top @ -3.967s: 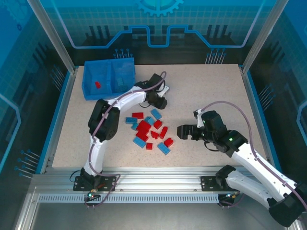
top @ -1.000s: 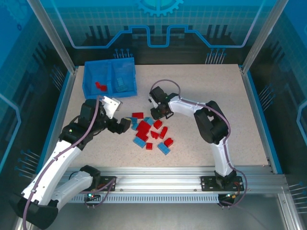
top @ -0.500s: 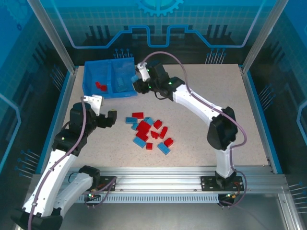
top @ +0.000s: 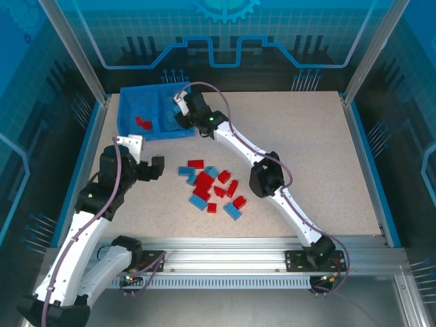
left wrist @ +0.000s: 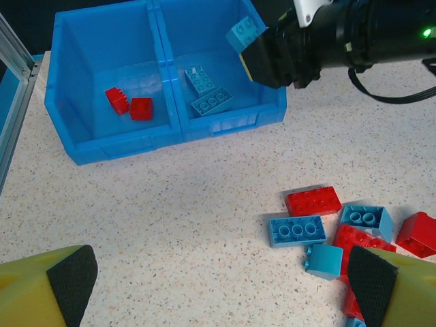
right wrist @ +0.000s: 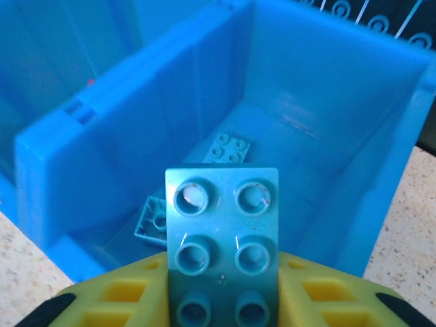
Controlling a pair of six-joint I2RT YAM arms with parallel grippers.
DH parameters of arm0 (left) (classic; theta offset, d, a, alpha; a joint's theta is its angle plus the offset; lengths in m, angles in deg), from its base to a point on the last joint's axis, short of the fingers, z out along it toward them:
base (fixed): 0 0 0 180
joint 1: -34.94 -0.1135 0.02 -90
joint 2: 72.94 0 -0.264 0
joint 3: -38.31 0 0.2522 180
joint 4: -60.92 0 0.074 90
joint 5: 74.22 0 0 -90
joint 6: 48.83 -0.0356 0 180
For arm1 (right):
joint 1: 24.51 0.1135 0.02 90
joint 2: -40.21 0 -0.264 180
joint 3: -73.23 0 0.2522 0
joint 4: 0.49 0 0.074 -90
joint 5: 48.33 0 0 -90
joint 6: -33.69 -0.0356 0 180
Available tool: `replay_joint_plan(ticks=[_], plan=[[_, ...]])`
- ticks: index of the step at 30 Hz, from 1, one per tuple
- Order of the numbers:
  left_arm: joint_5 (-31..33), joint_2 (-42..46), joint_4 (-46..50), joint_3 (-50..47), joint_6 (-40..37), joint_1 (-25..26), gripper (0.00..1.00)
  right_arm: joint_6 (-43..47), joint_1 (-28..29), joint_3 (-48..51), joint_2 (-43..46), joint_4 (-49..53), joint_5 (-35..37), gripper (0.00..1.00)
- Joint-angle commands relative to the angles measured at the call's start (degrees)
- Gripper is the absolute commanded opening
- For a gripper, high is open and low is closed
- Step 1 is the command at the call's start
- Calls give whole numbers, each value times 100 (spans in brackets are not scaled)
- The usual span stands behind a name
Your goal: Sort the legos into containers by color
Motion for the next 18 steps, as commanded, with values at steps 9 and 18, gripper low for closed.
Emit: replay_joint_plan(ticks=[9,18], plan=[[-102,4,79,-37,7,-46,99,-77,55,-51,290,-243,-80,54],[49,-391,-223,-161,-5,-80,99,-603,59,632,1857,1120,-719,52]])
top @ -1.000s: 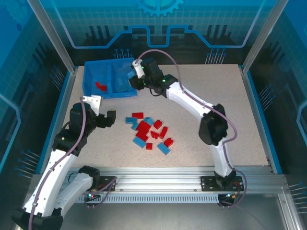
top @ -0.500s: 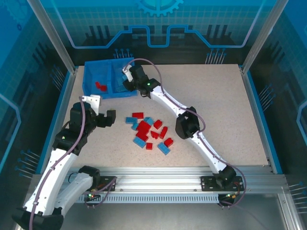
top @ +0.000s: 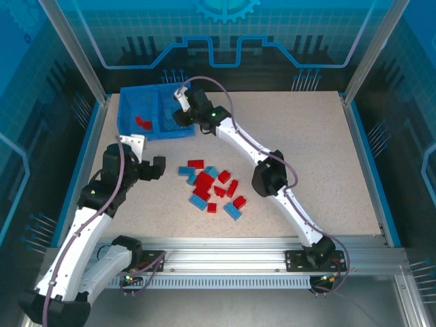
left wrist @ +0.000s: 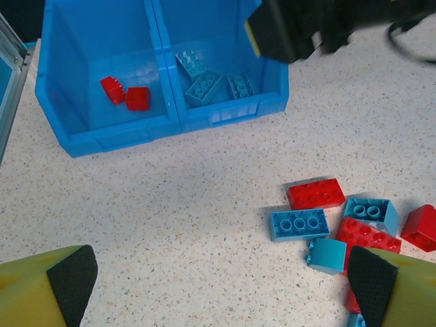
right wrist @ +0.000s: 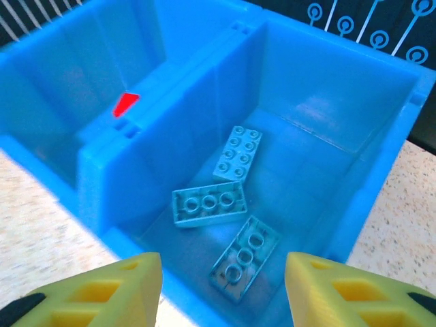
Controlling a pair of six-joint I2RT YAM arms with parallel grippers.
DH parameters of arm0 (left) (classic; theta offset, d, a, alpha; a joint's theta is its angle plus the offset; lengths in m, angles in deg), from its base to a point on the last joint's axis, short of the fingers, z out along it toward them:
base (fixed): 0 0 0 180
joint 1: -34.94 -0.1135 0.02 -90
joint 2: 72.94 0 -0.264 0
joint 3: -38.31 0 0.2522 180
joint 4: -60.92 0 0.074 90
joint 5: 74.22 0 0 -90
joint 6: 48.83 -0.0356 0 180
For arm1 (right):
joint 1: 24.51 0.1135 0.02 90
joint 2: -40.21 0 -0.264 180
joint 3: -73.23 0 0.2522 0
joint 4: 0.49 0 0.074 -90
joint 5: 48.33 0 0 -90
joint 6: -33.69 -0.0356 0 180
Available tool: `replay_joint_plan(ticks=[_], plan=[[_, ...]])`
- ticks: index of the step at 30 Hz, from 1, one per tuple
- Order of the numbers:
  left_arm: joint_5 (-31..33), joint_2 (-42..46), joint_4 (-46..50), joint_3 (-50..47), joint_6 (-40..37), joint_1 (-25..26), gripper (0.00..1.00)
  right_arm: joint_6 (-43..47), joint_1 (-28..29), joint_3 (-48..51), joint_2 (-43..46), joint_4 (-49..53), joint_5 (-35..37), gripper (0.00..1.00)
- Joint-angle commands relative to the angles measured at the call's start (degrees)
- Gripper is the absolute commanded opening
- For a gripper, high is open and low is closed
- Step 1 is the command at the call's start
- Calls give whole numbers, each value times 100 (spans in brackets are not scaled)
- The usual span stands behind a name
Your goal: Sort the legos into containers by color
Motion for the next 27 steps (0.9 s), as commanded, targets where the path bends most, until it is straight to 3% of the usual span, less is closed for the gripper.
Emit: replay_joint_plan(ticks=[1,4,8,11,14,16,20,27], plan=[[43,-201,-235,-130,11,-67,99,-378,56,634,1440,794,-483,52],[-175,-389,-317,-139,84,-68,99,-412,50,2208,2777,1046,-889,55],[-1088,-600,-351,-146,407,-51,98,-838,45,5052,4879,671,-1379,58],[-1304,-978,-17,84,455,440,99,-1186,62,6819,6154,486,-1455,60],[-1125,-1619,232,442,859,864,99,-1541,62,7847,7037,731,-1152,62],[-1262,-2070,141,602,1326,958,99,-1775,66,8386,7504,774,-944,64],[-680,-3197,133,1033,2393,1110,99,-2217,34,8899,8098,1018,-494,76],[-502,-5046,-210,1744,3000,1204,99,-2460,-56,8974,8279,1054,-347,91]])
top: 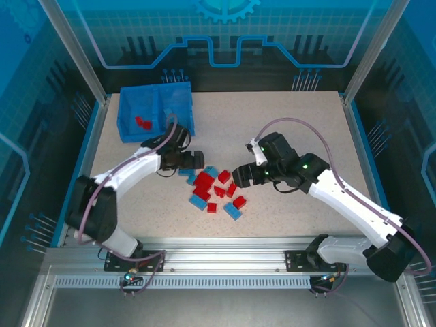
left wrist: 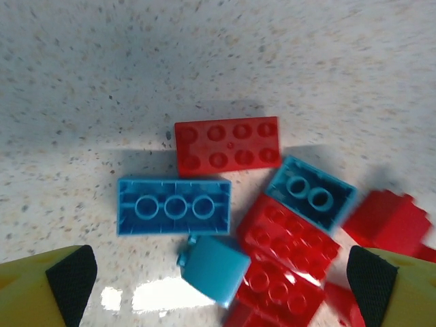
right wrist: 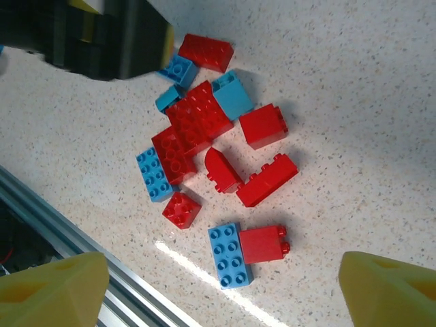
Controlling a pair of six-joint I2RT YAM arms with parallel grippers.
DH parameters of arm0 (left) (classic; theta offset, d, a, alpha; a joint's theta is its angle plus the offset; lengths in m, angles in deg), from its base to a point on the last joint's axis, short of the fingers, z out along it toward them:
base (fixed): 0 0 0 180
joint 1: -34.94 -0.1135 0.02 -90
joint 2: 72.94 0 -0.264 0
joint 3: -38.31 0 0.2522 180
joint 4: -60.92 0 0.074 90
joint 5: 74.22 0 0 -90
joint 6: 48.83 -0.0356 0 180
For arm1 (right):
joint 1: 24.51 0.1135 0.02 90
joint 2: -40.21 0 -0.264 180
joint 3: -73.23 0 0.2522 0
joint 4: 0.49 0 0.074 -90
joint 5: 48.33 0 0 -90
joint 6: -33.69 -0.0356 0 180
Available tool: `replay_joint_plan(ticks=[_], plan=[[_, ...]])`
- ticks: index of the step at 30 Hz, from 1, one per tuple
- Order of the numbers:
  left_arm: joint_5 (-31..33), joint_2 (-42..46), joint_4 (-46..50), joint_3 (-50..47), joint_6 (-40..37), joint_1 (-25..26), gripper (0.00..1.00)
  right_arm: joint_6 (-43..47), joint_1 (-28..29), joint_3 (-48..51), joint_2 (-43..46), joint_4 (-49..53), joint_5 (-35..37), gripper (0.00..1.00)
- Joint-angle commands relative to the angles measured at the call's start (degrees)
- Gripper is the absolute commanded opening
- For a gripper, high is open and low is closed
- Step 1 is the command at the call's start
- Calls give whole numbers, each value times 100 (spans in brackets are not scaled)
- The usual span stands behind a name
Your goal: Sort the legos into containers by color
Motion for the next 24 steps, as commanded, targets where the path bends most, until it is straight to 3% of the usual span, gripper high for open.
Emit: replay_joint_plan(ticks=[1,11,24], plan=[[271,-642,-67,423,495,100,99,-203,-60,-31,8,103,146,92],[489,-2095,-17,1400,503,336,98,-208,-103,217,325,256,249,94],[875,-2364,-60,1220,-181,372,76,-341,-131,306,585,362,128,95]])
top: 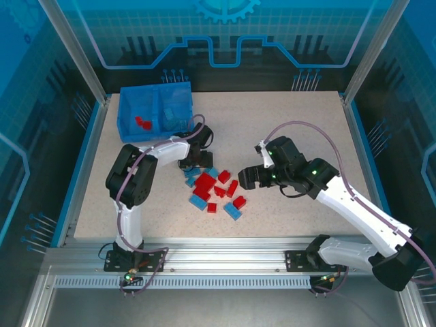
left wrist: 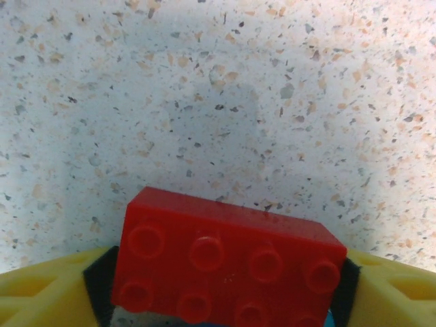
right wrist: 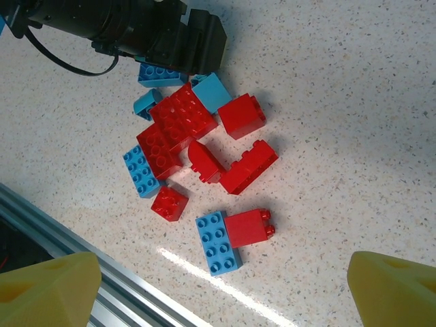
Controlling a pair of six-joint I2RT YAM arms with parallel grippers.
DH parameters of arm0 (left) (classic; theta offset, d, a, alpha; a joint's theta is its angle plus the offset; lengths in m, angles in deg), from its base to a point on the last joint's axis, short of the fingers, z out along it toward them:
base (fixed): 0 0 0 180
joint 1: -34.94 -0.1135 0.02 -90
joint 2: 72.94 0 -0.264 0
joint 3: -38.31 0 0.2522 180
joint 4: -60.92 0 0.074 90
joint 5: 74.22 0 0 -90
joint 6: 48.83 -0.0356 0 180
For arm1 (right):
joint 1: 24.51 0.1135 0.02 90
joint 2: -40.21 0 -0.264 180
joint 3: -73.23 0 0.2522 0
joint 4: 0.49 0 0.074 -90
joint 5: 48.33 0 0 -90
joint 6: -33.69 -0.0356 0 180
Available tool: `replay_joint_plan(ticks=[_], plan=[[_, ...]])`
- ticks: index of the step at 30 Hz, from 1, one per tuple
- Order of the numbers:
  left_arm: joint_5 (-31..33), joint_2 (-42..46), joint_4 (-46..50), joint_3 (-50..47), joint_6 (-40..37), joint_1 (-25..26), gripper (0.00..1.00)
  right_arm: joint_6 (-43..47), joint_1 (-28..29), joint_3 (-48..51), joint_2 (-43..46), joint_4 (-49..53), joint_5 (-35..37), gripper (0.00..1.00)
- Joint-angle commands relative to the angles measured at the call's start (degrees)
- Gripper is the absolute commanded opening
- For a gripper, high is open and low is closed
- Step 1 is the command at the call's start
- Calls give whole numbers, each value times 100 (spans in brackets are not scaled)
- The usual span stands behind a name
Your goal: Sort the legos into containers by color
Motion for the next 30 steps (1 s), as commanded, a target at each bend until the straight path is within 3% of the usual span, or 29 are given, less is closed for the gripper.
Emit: replay_joint_plan(ticks=[1,5,12,15,20,24,30], plan=[[41,-170,-68,-96,-398,12,74,-100,-57,99,121,145,-149,95],[-175,-212,-213,-33,-546,12,66,-63,-57,137,19,26,-600,95],[-160,-110,-134,42,-502,11,52,-97,-68,-53,-282,-5,-575,95],[-161,350,-86,15,-402,5,50,-152,-66,-105,-256,5,-557,95],[351,1240,369,390,-385,-67,49,-175,-66,-181,-162,41,-453,95],[499,1490,735,970,-463,-517,49,-113,-90,-345,-204,102,-349,95],[289,1201,840,1885,-480,-1736,49,-2,-135,-618,-524,-56,-412,95]])
